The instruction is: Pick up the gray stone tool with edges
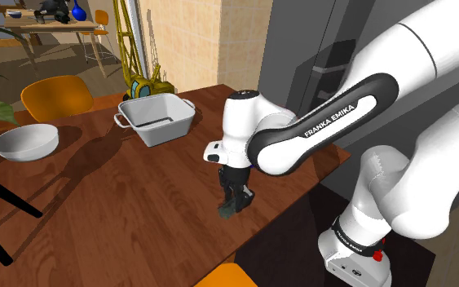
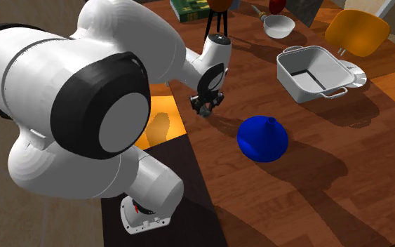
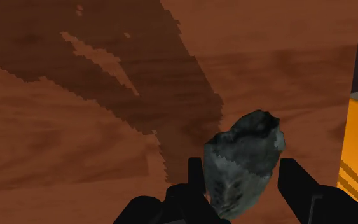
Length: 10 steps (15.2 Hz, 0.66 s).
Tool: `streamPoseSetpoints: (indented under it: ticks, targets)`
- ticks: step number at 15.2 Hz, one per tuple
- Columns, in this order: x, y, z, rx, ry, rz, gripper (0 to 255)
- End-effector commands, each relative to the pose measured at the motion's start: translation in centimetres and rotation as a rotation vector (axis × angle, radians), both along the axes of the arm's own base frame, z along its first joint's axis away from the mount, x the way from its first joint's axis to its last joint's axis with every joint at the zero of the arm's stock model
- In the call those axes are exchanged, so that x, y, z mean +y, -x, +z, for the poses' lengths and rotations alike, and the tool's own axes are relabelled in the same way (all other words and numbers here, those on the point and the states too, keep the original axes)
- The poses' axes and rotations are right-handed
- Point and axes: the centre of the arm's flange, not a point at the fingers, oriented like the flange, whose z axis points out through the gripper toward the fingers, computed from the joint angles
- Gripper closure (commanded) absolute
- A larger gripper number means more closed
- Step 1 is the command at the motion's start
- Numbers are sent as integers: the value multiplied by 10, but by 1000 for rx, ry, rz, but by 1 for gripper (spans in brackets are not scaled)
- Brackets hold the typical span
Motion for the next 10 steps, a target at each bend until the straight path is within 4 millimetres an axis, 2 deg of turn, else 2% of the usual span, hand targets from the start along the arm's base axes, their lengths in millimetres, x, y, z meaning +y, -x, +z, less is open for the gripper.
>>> streamPoseSetpoints:
  ticks: [1,8,10]
  targets:
    - [-1,1,10,1,0,0,255]
    - [-1,1,47,1,0,0,255]
    - [-1,1,48,1,0,0,255]
